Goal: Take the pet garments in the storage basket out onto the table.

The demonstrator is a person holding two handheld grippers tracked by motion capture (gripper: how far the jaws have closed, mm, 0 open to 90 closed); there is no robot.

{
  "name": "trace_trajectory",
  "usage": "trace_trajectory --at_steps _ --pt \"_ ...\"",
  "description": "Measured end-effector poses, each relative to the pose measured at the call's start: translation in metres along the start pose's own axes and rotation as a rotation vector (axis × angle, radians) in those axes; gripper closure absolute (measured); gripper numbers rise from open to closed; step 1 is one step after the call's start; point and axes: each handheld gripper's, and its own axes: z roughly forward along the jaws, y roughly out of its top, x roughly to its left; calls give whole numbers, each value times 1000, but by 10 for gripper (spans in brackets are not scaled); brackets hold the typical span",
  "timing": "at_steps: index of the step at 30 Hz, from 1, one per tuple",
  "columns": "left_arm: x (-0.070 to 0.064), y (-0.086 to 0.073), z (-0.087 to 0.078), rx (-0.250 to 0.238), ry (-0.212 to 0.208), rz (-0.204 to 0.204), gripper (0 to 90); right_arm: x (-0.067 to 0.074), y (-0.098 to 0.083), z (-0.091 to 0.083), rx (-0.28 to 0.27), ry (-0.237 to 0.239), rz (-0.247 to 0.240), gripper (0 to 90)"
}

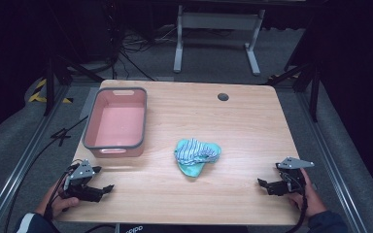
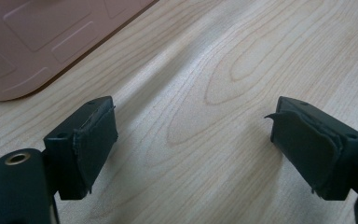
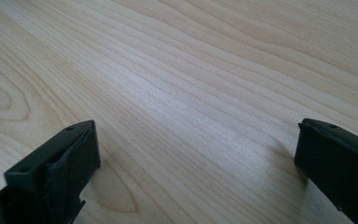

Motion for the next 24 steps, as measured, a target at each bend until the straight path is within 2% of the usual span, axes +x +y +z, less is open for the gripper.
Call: trace_trajectory --at_steps 24 --pt "0 0 0 3 -1 -1 140 0 0 0 0 0 0 3"
